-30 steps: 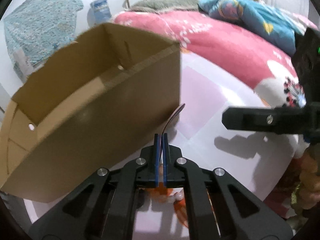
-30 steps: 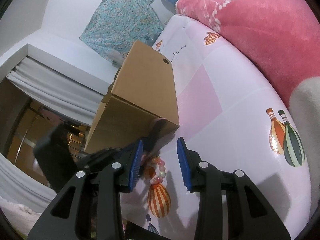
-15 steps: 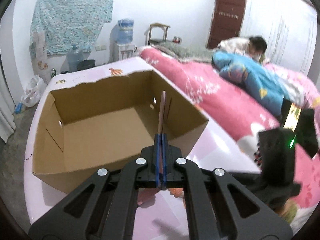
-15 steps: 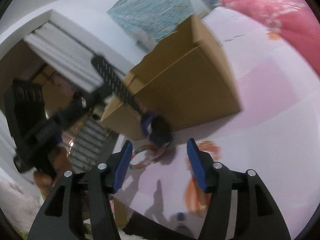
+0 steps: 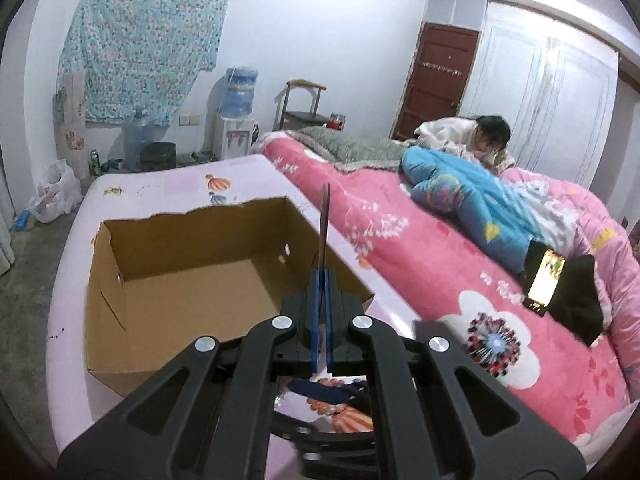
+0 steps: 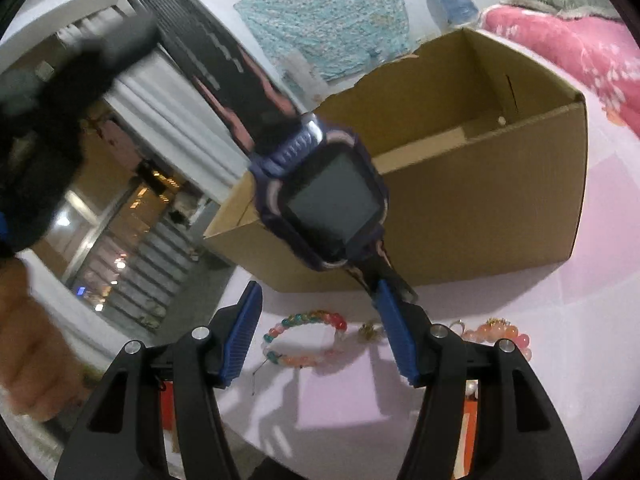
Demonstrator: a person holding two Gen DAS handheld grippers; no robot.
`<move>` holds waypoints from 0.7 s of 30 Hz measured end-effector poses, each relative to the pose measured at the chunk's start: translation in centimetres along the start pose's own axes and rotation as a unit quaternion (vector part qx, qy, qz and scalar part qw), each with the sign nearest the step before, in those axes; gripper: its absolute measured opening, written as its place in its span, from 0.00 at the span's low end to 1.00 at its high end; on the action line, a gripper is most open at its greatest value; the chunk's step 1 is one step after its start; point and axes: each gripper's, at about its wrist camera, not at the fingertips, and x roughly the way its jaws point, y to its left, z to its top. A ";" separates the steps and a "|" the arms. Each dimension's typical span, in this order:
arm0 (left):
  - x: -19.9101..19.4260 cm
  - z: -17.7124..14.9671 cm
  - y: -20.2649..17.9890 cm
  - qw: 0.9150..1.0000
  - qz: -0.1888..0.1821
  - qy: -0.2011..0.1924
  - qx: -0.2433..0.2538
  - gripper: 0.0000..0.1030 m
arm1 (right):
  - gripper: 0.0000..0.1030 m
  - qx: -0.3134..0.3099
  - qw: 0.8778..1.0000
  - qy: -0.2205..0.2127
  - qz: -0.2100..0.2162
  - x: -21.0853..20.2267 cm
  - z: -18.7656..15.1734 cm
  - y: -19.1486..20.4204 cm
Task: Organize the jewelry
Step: 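Lift the smartwatch with the right gripper and carry it toward the box, then lower the smartwatch into the box and open the right gripper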
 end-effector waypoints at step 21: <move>-5.8 6.5 5.8 0.993 0.004 -0.101 -0.065 0.02 | 0.06 -0.166 0.973 -0.071 -0.145 -3.3 8.1 6.5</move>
